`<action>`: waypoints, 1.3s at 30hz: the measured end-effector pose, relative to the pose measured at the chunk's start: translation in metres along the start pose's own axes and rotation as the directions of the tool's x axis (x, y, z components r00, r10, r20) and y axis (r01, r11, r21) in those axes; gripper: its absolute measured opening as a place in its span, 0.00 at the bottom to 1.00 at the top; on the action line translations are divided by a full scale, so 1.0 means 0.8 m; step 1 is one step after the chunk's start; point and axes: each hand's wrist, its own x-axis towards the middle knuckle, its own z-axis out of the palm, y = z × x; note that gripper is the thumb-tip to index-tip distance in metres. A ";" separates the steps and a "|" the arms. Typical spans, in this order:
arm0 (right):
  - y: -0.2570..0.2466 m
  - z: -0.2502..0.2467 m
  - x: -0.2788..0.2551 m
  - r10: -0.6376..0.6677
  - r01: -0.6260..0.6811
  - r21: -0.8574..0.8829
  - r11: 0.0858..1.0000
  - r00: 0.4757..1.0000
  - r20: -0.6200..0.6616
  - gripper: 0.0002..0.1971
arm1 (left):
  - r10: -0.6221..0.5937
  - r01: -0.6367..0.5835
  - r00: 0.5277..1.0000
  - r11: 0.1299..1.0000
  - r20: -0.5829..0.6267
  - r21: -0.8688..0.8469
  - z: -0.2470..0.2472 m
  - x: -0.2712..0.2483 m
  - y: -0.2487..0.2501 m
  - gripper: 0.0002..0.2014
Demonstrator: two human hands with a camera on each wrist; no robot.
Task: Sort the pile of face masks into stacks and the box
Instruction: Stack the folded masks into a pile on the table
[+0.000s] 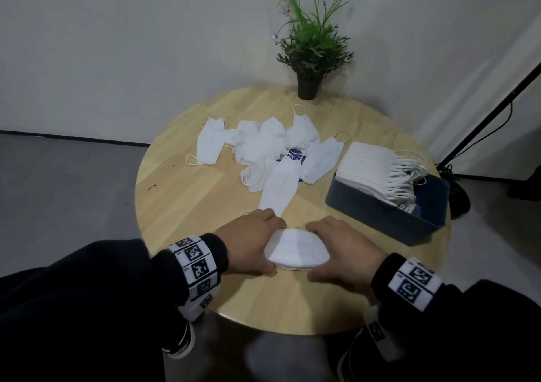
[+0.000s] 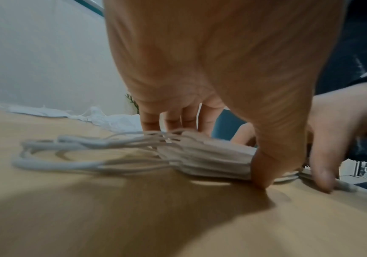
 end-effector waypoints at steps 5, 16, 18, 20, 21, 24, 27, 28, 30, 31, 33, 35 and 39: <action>0.002 0.002 0.009 0.021 -0.021 -0.099 0.995 1.000 0.000 0.37 | 0.006 -0.006 1.000 1.000 0.029 -0.003 -0.006 0.007 0.000 0.47; 0.004 -0.005 0.021 0.142 -0.081 0.301 0.950 0.972 -0.186 0.29 | -0.369 0.360 0.912 0.929 -0.177 -0.083 -0.051 0.062 -0.034 0.24; 0.005 -0.003 0.031 0.226 -0.086 0.481 0.872 0.944 -0.241 0.19 | -0.411 0.386 0.899 0.906 -0.150 -0.171 -0.050 0.071 -0.034 0.25; 0.005 -0.005 0.038 0.306 -0.070 0.731 0.679 0.932 -0.196 0.16 | -0.444 0.399 0.891 0.866 -0.096 -0.300 -0.051 0.078 -0.030 0.30; 0.005 -0.009 0.041 0.327 -0.070 0.794 0.604 0.930 -0.167 0.15 | -0.449 0.408 0.891 0.853 -0.060 -0.324 -0.053 0.079 -0.027 0.32; 0.007 -0.014 0.058 0.369 -0.124 0.848 0.515 0.925 -0.089 0.16 | -0.441 0.428 0.898 0.877 -0.011 -0.219 -0.058 0.077 -0.028 0.36; 0.008 -0.011 0.075 0.410 -0.171 0.872 0.458 0.911 -0.037 0.29 | -0.407 0.406 0.913 0.912 -0.004 -0.062 -0.063 0.074 -0.037 0.32; 0.006 -0.011 0.080 0.414 -0.186 0.871 0.455 0.910 -0.022 0.33 | -0.399 0.398 0.917 0.916 -0.005 -0.054 -0.064 0.073 -0.039 0.31; 0.004 -0.011 0.088 0.434 -0.198 0.903 0.382 0.901 0.014 0.31 | -0.404 0.400 0.915 0.908 -0.007 -0.126 -0.065 0.070 -0.042 0.33; 0.002 -0.012 0.092 0.441 -0.209 0.911 0.356 0.897 0.034 0.27 | -0.411 0.404 0.912 0.895 0.001 -0.189 -0.065 0.069 -0.043 0.34; -0.002 -0.014 0.098 0.457 -0.239 0.904 0.353 0.888 0.056 0.26 | -0.430 0.417 0.903 0.859 0.025 -0.297 -0.064 0.067 -0.045 0.34; -0.007 -0.016 0.104 0.465 -0.259 0.895 0.363 0.883 0.067 0.26 | -0.427 0.402 0.904 0.840 0.012 -0.364 -0.065 0.068 -0.046 0.32; -0.022 -0.023 0.109 0.405 -0.195 0.923 0.332 0.913 0.048 0.18 | -0.347 0.238 0.936 0.753 -0.063 -0.613 -0.074 0.072 -0.048 0.28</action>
